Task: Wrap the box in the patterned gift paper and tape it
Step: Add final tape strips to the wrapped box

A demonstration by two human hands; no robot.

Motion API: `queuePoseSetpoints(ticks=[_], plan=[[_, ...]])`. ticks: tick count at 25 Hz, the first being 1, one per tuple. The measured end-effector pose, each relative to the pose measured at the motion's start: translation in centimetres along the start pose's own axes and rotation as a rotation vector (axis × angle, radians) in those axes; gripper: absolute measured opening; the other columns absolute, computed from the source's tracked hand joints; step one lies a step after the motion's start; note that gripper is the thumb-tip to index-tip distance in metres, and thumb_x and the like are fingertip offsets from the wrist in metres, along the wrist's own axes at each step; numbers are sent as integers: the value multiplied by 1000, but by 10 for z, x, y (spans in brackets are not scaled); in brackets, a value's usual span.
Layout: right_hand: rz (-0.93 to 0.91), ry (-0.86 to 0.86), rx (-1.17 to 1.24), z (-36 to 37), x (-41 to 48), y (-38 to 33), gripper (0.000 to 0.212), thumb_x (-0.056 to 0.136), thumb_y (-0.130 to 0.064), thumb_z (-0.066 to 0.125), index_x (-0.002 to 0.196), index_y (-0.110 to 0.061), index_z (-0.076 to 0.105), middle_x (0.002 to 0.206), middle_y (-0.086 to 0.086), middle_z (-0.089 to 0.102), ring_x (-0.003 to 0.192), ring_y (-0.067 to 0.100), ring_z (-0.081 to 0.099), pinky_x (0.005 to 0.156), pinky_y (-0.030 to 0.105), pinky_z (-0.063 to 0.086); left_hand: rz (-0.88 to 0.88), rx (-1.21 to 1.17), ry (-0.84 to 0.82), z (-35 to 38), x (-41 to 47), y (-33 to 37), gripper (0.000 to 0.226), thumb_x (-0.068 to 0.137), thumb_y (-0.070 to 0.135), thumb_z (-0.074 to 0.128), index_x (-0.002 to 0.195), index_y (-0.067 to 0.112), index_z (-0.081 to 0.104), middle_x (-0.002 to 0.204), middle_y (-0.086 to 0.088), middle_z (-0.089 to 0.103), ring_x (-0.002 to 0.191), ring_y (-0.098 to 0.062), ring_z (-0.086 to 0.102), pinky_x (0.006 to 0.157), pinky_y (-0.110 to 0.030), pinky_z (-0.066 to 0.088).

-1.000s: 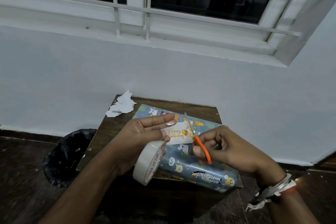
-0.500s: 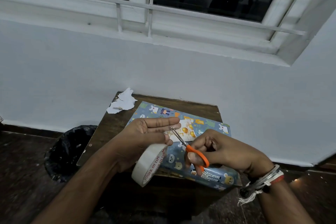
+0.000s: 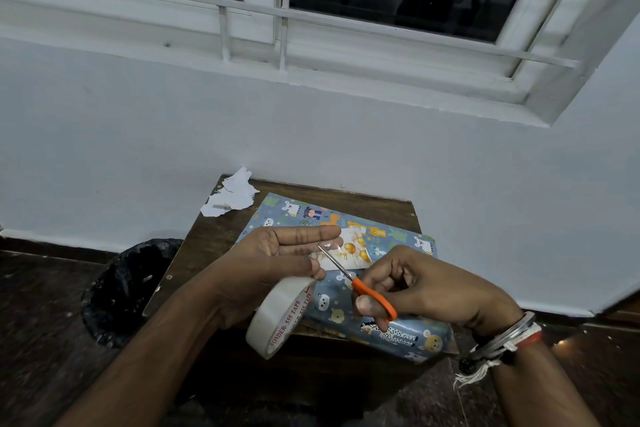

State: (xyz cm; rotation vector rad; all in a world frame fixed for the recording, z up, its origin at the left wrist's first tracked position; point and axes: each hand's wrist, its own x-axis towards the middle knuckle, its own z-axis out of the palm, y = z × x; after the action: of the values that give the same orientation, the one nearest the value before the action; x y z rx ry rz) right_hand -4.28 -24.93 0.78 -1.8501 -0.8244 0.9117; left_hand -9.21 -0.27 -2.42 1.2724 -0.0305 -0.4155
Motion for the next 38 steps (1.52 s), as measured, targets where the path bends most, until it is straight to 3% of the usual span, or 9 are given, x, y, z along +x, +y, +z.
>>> queuePoseSetpoints(ticks=[3,6,10,13,16,20,25,31,38], plan=[[4,0,-24,-1,-1,1,10,95,-29,74,88,-25,80,68,7,69,54,37,37,56,32,28,14,18,-29,-1,0,-2,50,81,-4,73,120,26,76,129,1,71,129,-42,58,83,-33,57],[12,29,-16,-2,-3,-1,13,95,-24,73,88,-16,80,65,2,69,51,16,47,56,17,35,26,29,-44,0,-1,-1,53,75,1,70,120,29,76,131,4,70,124,-29,64,87,-30,58],[53,-32,-54,3,-1,-3,11,96,-26,72,92,-16,77,77,4,74,71,21,62,74,26,48,37,37,-48,1,-2,-2,56,77,-4,71,124,27,74,132,4,70,124,-27,65,84,-29,57],[88,-69,-98,7,1,-5,8,96,-23,74,97,-16,73,82,6,76,77,15,69,83,23,49,35,65,-33,4,-3,-2,59,85,-15,65,131,22,69,132,6,70,125,-21,64,95,-35,54],[115,-48,-136,7,-1,-9,20,92,-21,79,105,-14,66,80,6,76,73,13,69,77,24,49,43,55,-36,7,-4,-2,60,86,-17,61,134,19,65,132,5,70,124,-14,65,90,-26,56],[171,-34,-169,12,-8,-16,37,84,-23,86,104,-28,56,71,-1,72,62,11,62,64,28,45,104,60,52,4,-3,3,59,86,-19,60,132,17,65,131,5,70,119,-9,66,85,-23,57],[107,184,-260,9,-11,-16,33,80,-30,90,93,-24,60,73,5,75,59,8,59,60,24,43,128,10,82,-6,-7,7,65,77,-14,71,130,22,68,131,3,70,117,-11,68,86,-31,59],[82,230,-294,8,-9,-15,32,78,-32,90,88,-23,61,73,3,75,53,2,52,56,16,38,107,84,146,-7,-7,9,57,81,-20,68,124,18,65,125,-3,73,117,-25,69,107,-61,47],[28,615,-451,-3,-13,-4,35,76,-42,89,82,-23,60,69,-9,72,51,4,49,55,26,39,124,85,95,-13,-7,5,52,74,-15,74,113,19,69,125,-6,73,119,-32,67,93,-46,54]])
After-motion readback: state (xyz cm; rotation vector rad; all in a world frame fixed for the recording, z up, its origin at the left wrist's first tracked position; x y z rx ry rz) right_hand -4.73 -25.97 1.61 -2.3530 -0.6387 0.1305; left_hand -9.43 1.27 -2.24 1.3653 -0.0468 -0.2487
